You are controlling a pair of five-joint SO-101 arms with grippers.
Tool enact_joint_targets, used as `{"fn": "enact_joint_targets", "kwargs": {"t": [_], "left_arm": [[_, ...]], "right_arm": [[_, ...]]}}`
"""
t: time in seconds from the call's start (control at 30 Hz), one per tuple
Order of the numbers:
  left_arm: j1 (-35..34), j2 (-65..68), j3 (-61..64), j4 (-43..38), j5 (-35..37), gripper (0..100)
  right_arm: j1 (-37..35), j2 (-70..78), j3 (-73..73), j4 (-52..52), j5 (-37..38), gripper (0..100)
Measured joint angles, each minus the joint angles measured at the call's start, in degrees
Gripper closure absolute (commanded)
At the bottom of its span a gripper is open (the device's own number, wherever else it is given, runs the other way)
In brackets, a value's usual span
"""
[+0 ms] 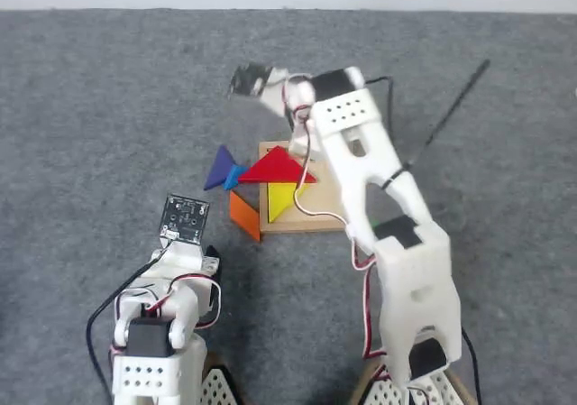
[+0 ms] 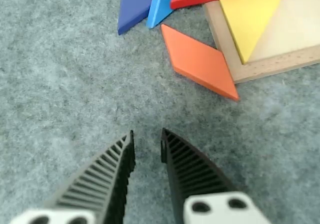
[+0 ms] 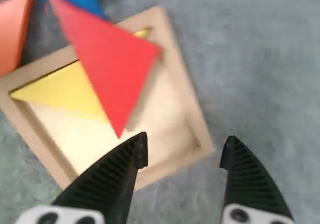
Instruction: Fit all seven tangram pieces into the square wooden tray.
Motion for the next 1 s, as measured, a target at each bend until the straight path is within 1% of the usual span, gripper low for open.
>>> {"fn": "enact_joint_targets", "kwargs": {"t": [0.1,0.17,0.23,0.3,0.37,0.43,0.5,0.6,0.67,0.8,0.87,0.93,1.0], "left_arm": [[0.0,0.0,0.0,-1.9,-0.2,91],[-0.7,0.0,0.0,-4.7,-3.8,92],[-4.7,0.0,0.0,-9.0,-10.5,92],[-10.2,0.0,-0.1,-13.8,-17.1,91],[-14.8,0.0,-1.9,-17.0,-18.1,91],[-15.6,0.3,-5.4,-17.1,-19.1,91],[-15.0,3.2,-10.6,-14.8,-19.5,91],[-12.3,13.3,-21.1,-10.1,-19.6,91],[-9.4,21.9,-29.7,-6.3,-19.8,89],[-1.2,42.4,-47.0,1.3,-19.9,74],[3.5,51.6,-53.0,2.5,-19.9,70],[7.9,59.7,-56.7,2.5,-20.2,70],[10.5,66.7,-58.8,0.4,-21.2,70]], "right_arm": [[-0.1,-6.1,0.0,2.9,-3.3,76.4],[-0.1,-10.5,0.0,5.2,-4.8,76.4],[-0.1,-15.2,0.0,7.5,-6.2,76.4],[-0.1,-20.2,0.0,9.4,-7.4,76.4],[-0.1,-25.4,1.8,10.4,-8.9,76.4],[-0.3,-30.9,6.5,10.2,-10.2,76.6],[-0.8,-36.8,14.3,7.6,-11.3,76.6],[-1.5,-47.6,29.5,1.0,-13.9,76.6],[-1.4,-55.9,40.7,-3.6,-15.5,76.6],[-1.1,-71.6,65.8,-11.4,-16.8,76.6],[0.3,-78.7,78.4,-14.6,-17.0,76.7],[4.0,-85.5,89.3,-18.0,-17.2,76.8],[7.9,-92.4,98.5,-20.5,-17.2,76.8]]}}
